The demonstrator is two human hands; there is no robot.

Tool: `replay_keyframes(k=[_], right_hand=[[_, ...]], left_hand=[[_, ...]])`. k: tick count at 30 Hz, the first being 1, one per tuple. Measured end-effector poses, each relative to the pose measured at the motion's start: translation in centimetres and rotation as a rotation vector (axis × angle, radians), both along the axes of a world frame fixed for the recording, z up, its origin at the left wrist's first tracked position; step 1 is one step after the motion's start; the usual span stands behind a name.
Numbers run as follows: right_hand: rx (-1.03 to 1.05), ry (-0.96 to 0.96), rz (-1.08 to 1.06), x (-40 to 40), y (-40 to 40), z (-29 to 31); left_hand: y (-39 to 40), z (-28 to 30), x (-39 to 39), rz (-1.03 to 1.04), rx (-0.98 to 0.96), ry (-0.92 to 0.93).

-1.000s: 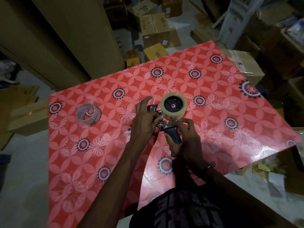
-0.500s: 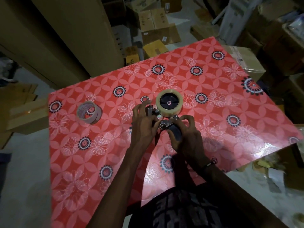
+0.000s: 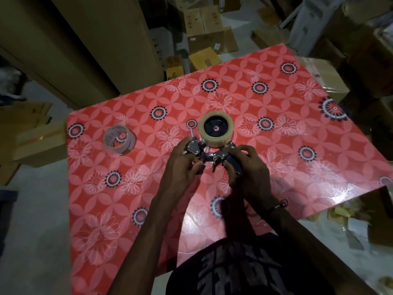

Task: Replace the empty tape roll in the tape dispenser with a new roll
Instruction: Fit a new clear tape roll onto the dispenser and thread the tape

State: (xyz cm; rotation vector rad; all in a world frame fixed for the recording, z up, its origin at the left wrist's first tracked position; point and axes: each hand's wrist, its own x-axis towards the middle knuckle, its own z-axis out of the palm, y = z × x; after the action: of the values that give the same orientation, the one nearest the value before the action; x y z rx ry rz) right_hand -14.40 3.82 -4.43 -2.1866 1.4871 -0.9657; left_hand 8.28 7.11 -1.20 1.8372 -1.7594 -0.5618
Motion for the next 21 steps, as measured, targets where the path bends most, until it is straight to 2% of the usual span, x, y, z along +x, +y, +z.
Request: replay_keyframes(k=[8, 14, 21], right_hand=[[-0.049, 0.033, 0.014, -0.8, -0.7, -0.9], [0.163, 0.068, 0.099, -1.8, -2.1, 0.0], [0.194, 0.077, 0.301, -3.4, -4.3, 1.1]], left_hand=[[1.1, 0.9, 0.5, -0.01, 0.042, -0.003], [1.5, 1.1, 1.4, -0.09, 0.028, -0.045], [2.2, 0.7, 2.0, -0.115, -0.062, -0.037]])
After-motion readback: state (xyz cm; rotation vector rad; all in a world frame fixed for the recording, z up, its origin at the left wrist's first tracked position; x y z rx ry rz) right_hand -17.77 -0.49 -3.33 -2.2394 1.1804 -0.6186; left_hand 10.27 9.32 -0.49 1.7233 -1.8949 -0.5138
